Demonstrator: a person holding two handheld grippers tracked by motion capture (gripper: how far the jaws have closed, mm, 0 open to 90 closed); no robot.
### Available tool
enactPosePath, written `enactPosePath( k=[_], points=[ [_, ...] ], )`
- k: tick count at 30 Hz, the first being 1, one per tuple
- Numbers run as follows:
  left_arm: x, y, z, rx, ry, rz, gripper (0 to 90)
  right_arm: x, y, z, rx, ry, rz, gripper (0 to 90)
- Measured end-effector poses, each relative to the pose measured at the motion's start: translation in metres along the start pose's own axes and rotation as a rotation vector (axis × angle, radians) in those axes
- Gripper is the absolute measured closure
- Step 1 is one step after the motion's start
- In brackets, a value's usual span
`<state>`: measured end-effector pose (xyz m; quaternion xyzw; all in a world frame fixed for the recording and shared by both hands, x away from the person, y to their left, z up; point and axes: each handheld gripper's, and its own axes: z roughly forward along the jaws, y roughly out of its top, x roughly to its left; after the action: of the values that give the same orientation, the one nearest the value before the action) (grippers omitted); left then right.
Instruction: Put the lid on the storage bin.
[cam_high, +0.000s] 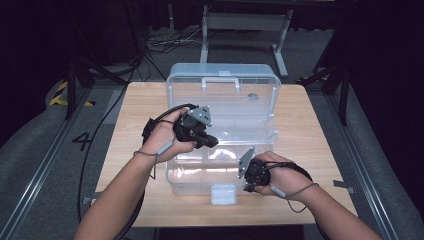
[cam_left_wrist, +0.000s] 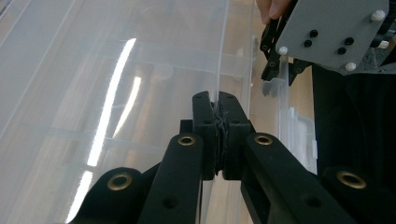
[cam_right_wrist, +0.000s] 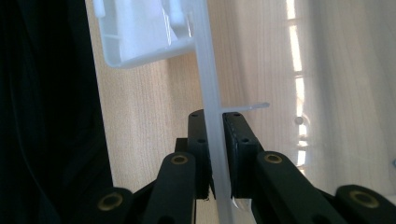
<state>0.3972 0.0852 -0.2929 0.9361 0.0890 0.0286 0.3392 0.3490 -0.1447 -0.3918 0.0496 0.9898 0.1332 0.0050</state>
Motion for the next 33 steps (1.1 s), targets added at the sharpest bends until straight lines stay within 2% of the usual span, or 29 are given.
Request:
enactPosePath(
  k=[14,17,18,33],
  points=[
    [-0.010,-0.003,0.003,0.007,0.013,-0.002,87.6,0.003,0.000,0.000,-0.006,-0.027,-0.001,82.5],
    [-0.011,-0.003,0.003,0.006,0.017,0.000,87.6,0.005,0.000,0.000,-0.003,-0.054,-0.001,82.5],
    [-0.011,-0.004,0.003,0.006,0.015,0.001,87.6,0.007,0.000,0.000,0.000,-0.071,-0.002,82.5],
    [-0.017,-0.007,0.007,0.014,-0.011,0.005,87.7,0.011,0.001,0.001,0.010,-0.109,-0.009,82.6]
  ],
)
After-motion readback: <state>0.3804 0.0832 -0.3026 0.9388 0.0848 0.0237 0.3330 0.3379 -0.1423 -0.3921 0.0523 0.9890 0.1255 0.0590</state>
